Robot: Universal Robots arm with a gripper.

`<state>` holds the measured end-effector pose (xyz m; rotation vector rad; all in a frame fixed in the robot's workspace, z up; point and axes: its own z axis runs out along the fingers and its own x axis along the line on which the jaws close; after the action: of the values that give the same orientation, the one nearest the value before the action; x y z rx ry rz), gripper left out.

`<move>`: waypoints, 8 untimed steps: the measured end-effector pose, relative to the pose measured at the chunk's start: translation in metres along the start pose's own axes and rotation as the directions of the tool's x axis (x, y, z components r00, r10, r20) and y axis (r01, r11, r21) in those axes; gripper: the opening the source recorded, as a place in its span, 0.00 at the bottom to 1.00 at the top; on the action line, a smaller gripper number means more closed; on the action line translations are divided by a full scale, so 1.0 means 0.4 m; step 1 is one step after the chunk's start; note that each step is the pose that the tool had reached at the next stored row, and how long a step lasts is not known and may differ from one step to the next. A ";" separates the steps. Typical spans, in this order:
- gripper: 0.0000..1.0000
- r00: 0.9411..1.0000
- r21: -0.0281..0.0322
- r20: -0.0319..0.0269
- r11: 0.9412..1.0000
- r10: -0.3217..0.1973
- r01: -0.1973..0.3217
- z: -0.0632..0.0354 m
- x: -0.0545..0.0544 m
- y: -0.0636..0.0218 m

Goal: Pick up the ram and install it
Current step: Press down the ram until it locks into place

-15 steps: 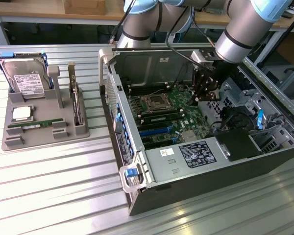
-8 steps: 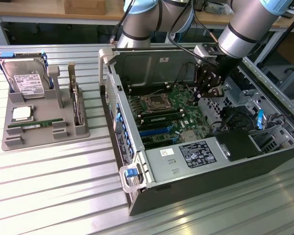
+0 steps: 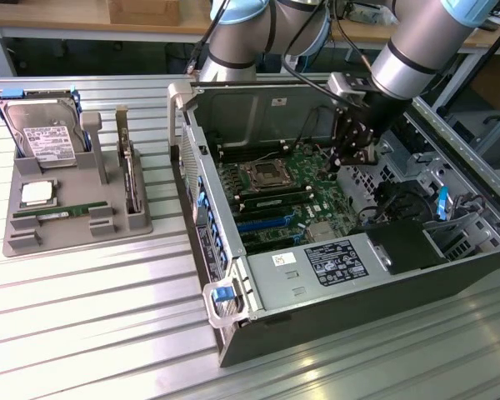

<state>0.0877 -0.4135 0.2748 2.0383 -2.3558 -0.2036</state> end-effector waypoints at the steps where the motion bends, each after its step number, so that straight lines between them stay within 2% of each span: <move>1: 0.10 1.000 0.002 0.002 1.000 0.024 -0.024 0.000 0.000 0.000; 4: 0.10 0.996 0.006 0.009 0.996 0.084 -0.085 0.000 0.000 0.000; 6: 0.10 0.990 0.009 0.015 0.990 0.137 -0.137 0.000 0.000 0.000; 8: 0.10 0.986 0.010 0.018 0.986 0.165 -0.165 0.001 0.000 0.000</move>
<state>0.0878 -0.4134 0.2746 1.8409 -2.5256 -0.2047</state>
